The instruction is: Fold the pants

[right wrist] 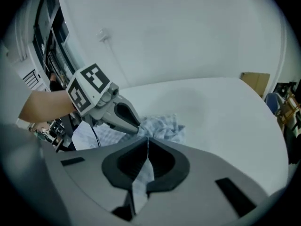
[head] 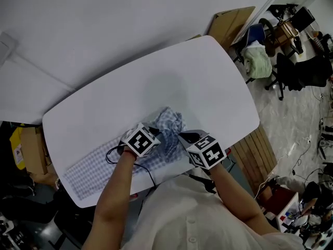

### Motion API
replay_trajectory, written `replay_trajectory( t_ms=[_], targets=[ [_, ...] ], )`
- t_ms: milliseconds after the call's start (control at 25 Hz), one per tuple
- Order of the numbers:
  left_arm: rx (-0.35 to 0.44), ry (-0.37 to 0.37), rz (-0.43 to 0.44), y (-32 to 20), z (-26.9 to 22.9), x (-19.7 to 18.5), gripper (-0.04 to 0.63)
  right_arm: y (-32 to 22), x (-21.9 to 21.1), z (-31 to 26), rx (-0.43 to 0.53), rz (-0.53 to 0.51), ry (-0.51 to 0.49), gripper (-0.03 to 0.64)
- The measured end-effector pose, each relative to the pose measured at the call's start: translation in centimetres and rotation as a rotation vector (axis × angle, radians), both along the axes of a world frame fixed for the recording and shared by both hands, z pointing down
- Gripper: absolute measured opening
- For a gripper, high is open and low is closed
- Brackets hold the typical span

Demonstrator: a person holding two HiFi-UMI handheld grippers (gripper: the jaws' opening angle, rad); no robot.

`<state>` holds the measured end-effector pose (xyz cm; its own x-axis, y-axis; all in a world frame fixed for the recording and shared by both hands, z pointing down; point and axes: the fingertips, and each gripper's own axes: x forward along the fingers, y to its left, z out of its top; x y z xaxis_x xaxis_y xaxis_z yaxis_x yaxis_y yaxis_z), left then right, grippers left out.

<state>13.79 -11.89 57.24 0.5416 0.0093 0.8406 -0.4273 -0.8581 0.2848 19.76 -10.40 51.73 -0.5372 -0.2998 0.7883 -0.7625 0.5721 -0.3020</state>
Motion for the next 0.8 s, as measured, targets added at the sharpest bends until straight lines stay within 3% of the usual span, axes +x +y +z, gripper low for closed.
replay_trajectory(
  t_ms=[80,200,360,440,640,800],
  targets=[
    [0.013,0.028,-0.039,0.0,-0.6,-0.3,0.038,-0.3,0.2,-0.3,0.015,0.009,-0.004,0.021],
    [0.022,0.023,-0.04,0.5,-0.2,-0.2,0.04,0.1,0.9,0.6,0.012,-0.024,0.073,0.023],
    [0.015,0.03,-0.066,0.5,0.1,0.3,0.04,2.6,2.6,2.6,-0.066,-0.077,0.16,0.044],
    [0.009,0.045,-0.081,0.6,0.0,0.6,0.04,4.0,3.5,3.1,-0.102,-0.069,0.15,0.103],
    [0.013,0.069,-0.093,0.3,-0.6,0.4,0.04,1.5,0.3,-1.1,-0.015,-0.003,0.024,0.103],
    [0.003,0.084,-0.115,0.4,-0.9,0.9,0.039,0.4,-0.4,2.3,-0.071,-0.039,0.137,0.101]
  ],
)
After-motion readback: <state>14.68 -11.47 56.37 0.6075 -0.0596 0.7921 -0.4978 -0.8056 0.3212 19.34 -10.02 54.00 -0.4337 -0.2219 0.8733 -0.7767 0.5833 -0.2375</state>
